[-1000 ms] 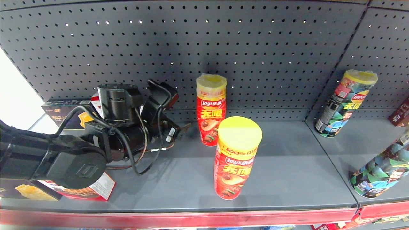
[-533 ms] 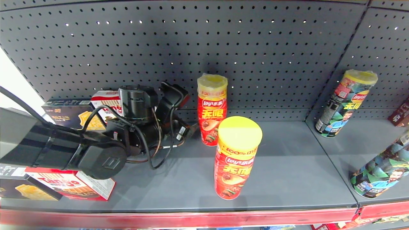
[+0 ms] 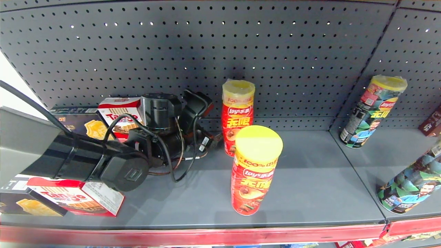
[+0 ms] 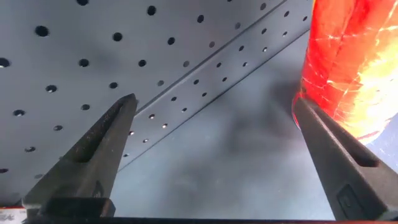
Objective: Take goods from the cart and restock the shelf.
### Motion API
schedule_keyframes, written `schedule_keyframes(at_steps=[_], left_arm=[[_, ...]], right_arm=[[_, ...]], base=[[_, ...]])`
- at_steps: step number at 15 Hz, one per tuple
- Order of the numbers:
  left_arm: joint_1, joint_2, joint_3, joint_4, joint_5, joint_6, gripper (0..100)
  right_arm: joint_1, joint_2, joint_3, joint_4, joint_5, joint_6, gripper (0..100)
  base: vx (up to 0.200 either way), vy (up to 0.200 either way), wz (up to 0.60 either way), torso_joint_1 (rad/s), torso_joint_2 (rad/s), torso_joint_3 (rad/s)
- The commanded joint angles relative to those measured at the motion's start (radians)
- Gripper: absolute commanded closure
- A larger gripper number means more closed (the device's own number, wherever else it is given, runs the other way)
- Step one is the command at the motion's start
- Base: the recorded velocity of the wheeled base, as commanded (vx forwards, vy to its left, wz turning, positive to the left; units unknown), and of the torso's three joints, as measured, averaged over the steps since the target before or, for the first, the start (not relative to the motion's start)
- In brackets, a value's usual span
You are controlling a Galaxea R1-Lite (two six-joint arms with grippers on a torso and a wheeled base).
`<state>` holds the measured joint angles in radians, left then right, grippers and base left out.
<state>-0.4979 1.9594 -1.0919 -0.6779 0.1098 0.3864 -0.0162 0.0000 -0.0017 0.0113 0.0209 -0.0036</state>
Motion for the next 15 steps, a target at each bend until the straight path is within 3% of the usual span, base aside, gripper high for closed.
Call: schedule_keyframes(at_steps=[1,4,6,10,12,15], left_arm=[[-0.001,0.001,0.004,-0.002,0.002,0.0,0],[-0.002,-0.071,0.033,0.0,0.007,-0.026,0],[0.004,-0.119,0.037,0.0,0.011,-0.023,0],[0.01,-0.249,0.126,-0.009,0.08,-0.034,0],[0.012,-0.284,0.168,-0.065,0.082,-0.035,0],[0.005,-0.266,0.141,-0.126,0.082,-0.035,0]], right_arm=[[0.001,0.002,0.0,0.001,0.001,0.001,0],[0.001,0.002,0.0,-0.001,0.001,0.001,0],[0.001,0.002,0.0,-0.001,0.001,0.001,0],[0.001,0.002,0.0,-0.001,0.001,0.001,0],[0.001,0.002,0.0,-0.001,0.001,0.001,0],[0.001,0.003,0.0,-0.001,0.001,-0.001,0]], base=[[0.0,0.0,0.0,0.0,0.0,0.0],[0.0,0.0,0.0,0.0,0.0,0.0],[0.0,0.0,0.0,0.0,0.0,0.0],[0.0,0.0,0.0,0.0,0.0,0.0],[0.0,0.0,0.0,0.0,0.0,0.0],[0.0,0.0,0.0,0.0,0.0,0.0]])
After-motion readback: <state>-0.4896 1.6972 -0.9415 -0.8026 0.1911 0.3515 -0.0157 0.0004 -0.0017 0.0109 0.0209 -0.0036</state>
